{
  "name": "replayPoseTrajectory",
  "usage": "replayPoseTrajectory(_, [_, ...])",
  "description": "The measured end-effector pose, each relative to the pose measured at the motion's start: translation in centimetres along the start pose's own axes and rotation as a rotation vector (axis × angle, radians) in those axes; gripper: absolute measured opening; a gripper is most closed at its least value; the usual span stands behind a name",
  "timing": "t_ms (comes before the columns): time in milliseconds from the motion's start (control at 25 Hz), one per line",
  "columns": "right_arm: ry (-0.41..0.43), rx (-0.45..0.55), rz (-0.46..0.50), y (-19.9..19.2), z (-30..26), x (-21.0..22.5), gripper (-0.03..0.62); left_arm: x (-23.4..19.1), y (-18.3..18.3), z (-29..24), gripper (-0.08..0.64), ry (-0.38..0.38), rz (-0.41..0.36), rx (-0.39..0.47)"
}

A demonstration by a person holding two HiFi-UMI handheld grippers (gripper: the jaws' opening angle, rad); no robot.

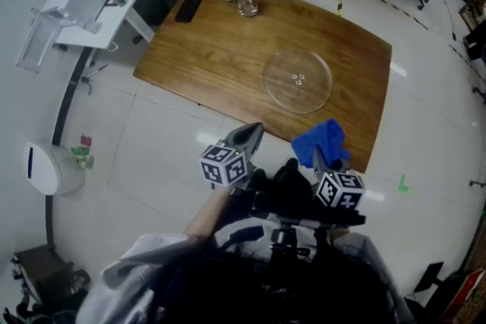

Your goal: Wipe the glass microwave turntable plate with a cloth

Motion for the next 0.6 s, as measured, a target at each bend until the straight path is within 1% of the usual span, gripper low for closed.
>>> replayPoseTrajectory(120, [-0.009, -0.012, 0.009, 0.5, -0.5, 0.3, 0.081, -0.5, -0.1, -0.8, -0.003, -0.020, 0.029, -0.021])
replayPoseTrajectory(200, [-0.006, -0.022, 0.018, 1.0, -1.1, 0.3, 0.081, -1.2, -0.1, -1.3, -0.003, -0.015, 0.051, -0.031])
replayPoseTrajectory(440, [0.027, -0.044, 0.040, 3.5, -4.1, 1.1, 0.081, -4.2, 1.2, -3.1, -0.003, 0.065, 0.110, -0.047])
replayPoseTrajectory(600, [0.041, -0.044, 0.073, 6.2, -6.5, 1.8, 0.081, -5.8, 1.9, -4.9, -0.002, 0.090, 0.135, -0.079])
Point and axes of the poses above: the fingertips, and each gripper's own axes: z backward along the fingers, x to its right, y out of its top, the point moved 10 cm from there along z, backward along the fingers, and after that the axes turned 4 degrees about -x, right-handed, at the moved point
